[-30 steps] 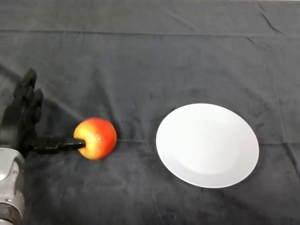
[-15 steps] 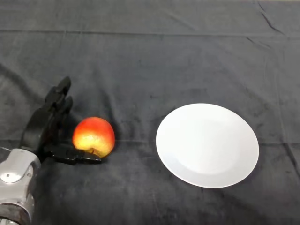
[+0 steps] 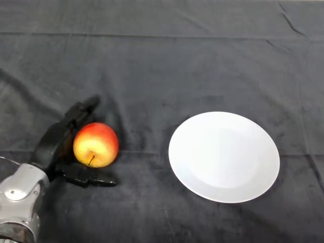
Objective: Move the apple to the plate
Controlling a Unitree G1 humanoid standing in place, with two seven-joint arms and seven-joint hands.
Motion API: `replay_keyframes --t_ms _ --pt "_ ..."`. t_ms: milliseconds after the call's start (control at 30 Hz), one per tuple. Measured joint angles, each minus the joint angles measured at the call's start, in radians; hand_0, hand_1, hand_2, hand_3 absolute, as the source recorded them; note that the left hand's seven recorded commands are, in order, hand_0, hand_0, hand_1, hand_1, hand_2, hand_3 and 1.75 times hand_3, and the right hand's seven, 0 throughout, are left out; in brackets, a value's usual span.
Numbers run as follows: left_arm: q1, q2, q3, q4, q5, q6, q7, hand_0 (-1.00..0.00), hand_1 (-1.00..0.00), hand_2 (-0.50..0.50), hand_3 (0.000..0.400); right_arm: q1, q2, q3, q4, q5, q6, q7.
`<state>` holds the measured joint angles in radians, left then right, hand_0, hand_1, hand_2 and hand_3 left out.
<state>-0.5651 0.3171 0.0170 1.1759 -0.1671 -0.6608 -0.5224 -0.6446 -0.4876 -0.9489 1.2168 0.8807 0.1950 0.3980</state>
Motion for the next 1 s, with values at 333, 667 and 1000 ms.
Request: replay_keyframes --t_ms 333,667,1000 --pt "-0.003 -0.002 0.0 -0.002 -0.005 0.0 -0.022 -1.0 -1.0 0.0 0.4 0.0 0.0 0.0 0.0 0.0 0.0 0.0" --pt "-0.013 -0.058 -0.003 -0.003 -0.021 -0.048 -0.065 -1.0 -1.0 0.0 0.4 0.0 0.0 0.0 0.0 0.0 0.0 0.0" --pt "-0.03 -0.094 -0.024 -0.027 -0.052 -0.148 -0.096 -1.0 -1.0 0.0 0.4 0.0 0.0 0.0 0.0 0.0 0.0 0.0"
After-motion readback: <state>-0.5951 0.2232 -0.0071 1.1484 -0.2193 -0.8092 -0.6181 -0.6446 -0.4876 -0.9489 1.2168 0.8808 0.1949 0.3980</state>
